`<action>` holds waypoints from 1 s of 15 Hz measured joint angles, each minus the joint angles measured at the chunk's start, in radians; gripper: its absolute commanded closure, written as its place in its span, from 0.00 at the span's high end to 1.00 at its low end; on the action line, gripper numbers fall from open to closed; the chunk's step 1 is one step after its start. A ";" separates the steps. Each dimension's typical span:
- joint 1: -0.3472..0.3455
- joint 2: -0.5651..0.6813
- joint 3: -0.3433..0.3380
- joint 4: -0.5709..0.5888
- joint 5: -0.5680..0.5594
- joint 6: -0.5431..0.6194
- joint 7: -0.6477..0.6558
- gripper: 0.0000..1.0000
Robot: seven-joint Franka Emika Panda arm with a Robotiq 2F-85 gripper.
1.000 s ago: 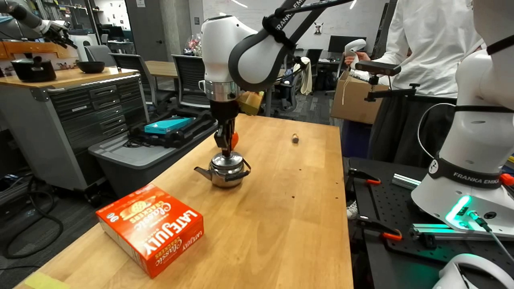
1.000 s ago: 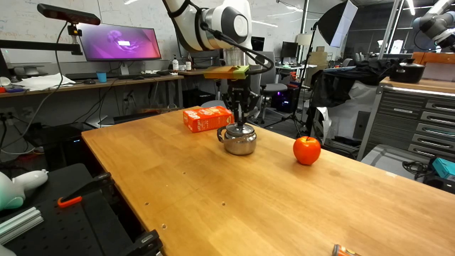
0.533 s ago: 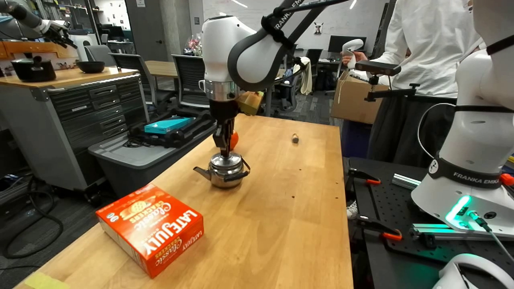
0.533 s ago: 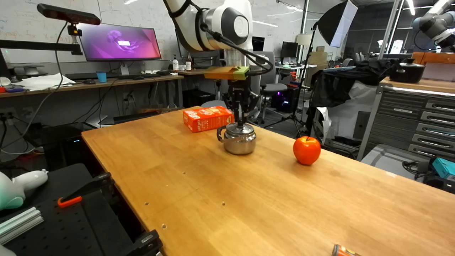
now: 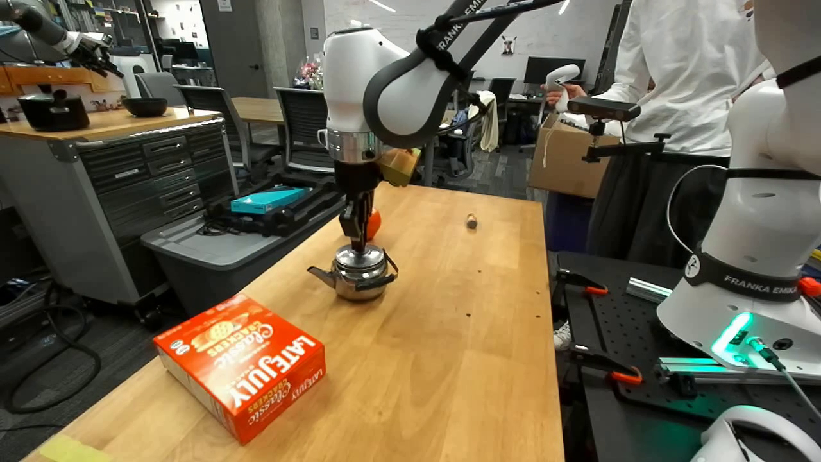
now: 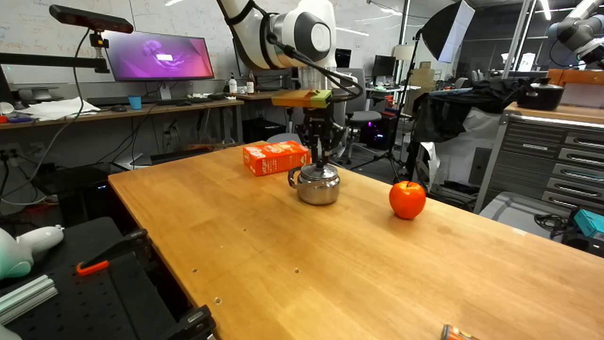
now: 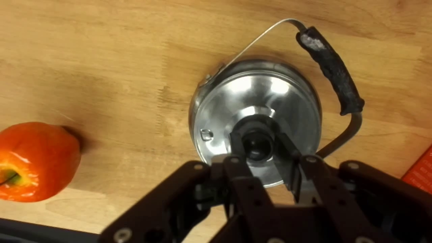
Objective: Pick up the lid from the table and put it on the kettle.
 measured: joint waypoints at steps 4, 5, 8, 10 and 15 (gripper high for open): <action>0.000 0.003 0.000 0.001 0.000 0.000 -0.004 0.90; 0.000 0.003 0.000 0.002 0.000 0.000 -0.006 0.98; 0.002 0.000 0.002 0.010 0.000 0.000 -0.014 1.00; 0.007 -0.008 0.002 0.015 0.000 0.000 -0.015 1.00; 0.021 -0.061 0.004 0.007 -0.001 -0.011 -0.025 1.00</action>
